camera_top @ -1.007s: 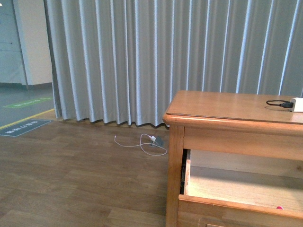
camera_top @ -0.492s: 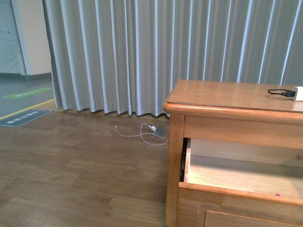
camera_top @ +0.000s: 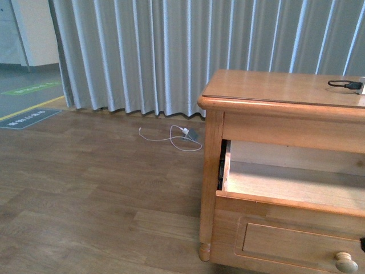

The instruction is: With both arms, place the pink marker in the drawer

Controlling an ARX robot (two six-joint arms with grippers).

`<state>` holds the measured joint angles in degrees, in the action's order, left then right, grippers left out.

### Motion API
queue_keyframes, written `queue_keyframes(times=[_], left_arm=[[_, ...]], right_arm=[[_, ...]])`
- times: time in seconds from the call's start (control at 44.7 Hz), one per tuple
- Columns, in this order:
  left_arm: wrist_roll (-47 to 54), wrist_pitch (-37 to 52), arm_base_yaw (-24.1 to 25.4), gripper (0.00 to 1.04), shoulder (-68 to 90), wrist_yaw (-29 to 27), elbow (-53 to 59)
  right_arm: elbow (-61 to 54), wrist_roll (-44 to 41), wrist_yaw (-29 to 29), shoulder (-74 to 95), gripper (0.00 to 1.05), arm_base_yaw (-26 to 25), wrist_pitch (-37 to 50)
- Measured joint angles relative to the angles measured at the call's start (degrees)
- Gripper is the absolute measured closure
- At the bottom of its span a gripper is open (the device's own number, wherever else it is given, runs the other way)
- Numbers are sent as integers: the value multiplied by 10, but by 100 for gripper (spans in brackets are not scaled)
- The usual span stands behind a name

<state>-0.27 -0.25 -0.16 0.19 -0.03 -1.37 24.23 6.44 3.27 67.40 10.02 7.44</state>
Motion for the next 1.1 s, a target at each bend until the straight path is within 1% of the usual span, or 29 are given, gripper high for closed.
queue_keyframes(times=[0.201,0.38,0.492,0.649,0.895,1.096], left_arm=[[0,0,0,6,0,0,0],[0,0,0,6,0,0,0],[0,0,0,6,0,0,0],[0,0,0,6,0,0,0],[0,0,0,6,0,0,0],[0,0,0,6,0,0,0]], right_arm=[[65,1,40,169,9,12,93],[100,12,69,258,9,17,154],[151,20,97,337,9,17,199],[208,11,118,413,9,17,247],[287,0,144,491,9,14,291],[361,-5,161,549,9,0,315]])
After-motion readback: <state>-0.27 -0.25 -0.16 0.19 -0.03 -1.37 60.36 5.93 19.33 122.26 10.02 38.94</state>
